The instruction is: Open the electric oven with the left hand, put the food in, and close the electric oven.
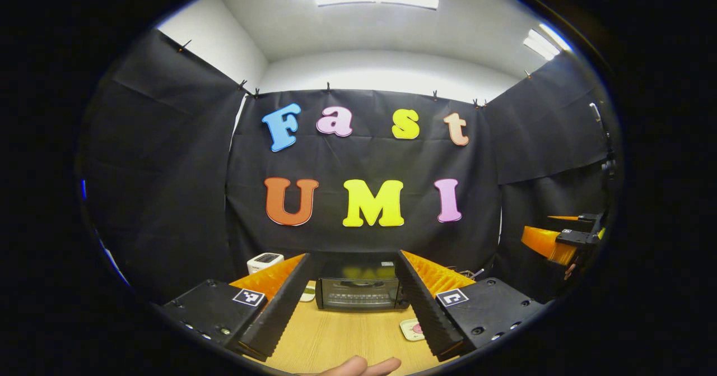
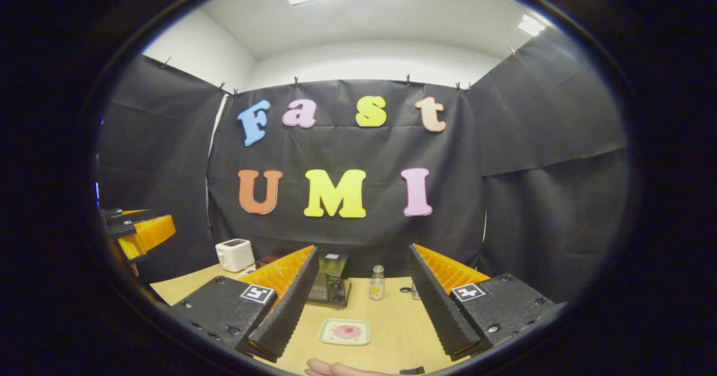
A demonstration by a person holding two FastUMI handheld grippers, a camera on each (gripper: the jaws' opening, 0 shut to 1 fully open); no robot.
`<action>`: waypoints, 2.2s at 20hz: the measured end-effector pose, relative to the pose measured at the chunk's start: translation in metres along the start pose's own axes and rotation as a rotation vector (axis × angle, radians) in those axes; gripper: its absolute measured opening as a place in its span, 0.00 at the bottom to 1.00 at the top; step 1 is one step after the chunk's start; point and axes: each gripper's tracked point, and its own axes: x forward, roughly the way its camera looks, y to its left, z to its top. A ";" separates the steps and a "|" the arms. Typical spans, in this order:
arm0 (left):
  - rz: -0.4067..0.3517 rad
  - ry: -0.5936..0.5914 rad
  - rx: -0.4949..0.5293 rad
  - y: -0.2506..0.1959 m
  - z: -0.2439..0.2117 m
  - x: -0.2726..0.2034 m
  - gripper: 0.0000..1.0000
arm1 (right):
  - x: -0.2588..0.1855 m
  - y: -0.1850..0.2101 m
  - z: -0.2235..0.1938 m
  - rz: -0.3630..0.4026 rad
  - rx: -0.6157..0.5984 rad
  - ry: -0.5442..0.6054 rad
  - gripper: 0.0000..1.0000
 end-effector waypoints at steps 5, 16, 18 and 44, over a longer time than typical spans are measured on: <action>0.025 0.019 -0.001 0.011 -0.008 0.003 0.95 | 0.007 -0.006 -0.011 -0.001 0.017 0.028 0.95; 0.016 0.067 -0.028 0.017 -0.045 0.073 0.95 | 0.054 -0.043 -0.002 -0.076 0.001 -0.065 1.00; 0.018 0.096 -0.027 0.019 -0.061 0.101 0.95 | 0.067 -0.045 -0.005 -0.066 0.014 -0.048 0.96; -0.031 0.555 0.057 -0.029 -0.281 0.342 0.97 | 0.107 -0.148 -0.023 -0.134 -0.004 -0.052 0.96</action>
